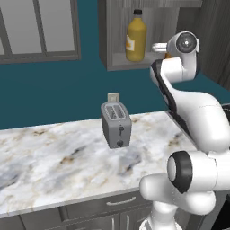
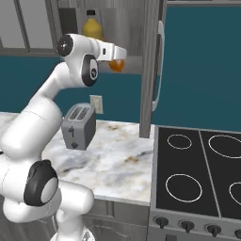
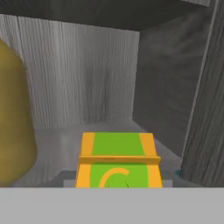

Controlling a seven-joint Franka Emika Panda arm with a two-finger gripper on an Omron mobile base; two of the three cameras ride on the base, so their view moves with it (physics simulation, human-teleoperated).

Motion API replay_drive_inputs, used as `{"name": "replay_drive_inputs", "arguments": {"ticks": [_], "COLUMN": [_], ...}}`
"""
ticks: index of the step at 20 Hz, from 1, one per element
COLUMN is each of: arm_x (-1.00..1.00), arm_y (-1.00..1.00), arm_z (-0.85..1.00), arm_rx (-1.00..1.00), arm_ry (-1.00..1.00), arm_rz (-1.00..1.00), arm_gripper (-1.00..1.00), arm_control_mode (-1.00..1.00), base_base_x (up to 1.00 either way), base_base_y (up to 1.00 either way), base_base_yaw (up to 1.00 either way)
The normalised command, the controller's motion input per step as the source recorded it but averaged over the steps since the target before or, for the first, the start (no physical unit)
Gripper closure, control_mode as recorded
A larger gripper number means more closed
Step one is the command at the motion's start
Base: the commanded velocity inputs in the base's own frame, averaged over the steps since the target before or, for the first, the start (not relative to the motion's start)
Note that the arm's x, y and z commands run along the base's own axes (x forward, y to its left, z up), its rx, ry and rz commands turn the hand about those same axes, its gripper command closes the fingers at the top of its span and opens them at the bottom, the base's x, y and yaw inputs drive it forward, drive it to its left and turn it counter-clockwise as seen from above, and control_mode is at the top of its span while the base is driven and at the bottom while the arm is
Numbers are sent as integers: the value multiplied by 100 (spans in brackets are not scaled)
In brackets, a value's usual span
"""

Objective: Sort all alcoholic drinks to one cabinet, and non-alcoholic drinks to the other.

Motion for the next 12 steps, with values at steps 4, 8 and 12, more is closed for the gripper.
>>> {"name": "replay_drive_inputs", "arguments": {"ticks": [4, 8, 12], "arm_x": [57, 58, 76], "arm_y": [-21, -9, 0], "arm_z": [0, -2, -1], "arm_rx": [11, 2, 0], "arm_ry": [1, 0, 0], "arm_rz": [0, 0, 0], "arm_gripper": [100, 100, 100], "arm_control_mode": [-100, -100, -100], "base_base_x": [0, 0, 0], "base_base_y": [0, 0, 0], "base_base_yaw": [0, 0, 0]}}
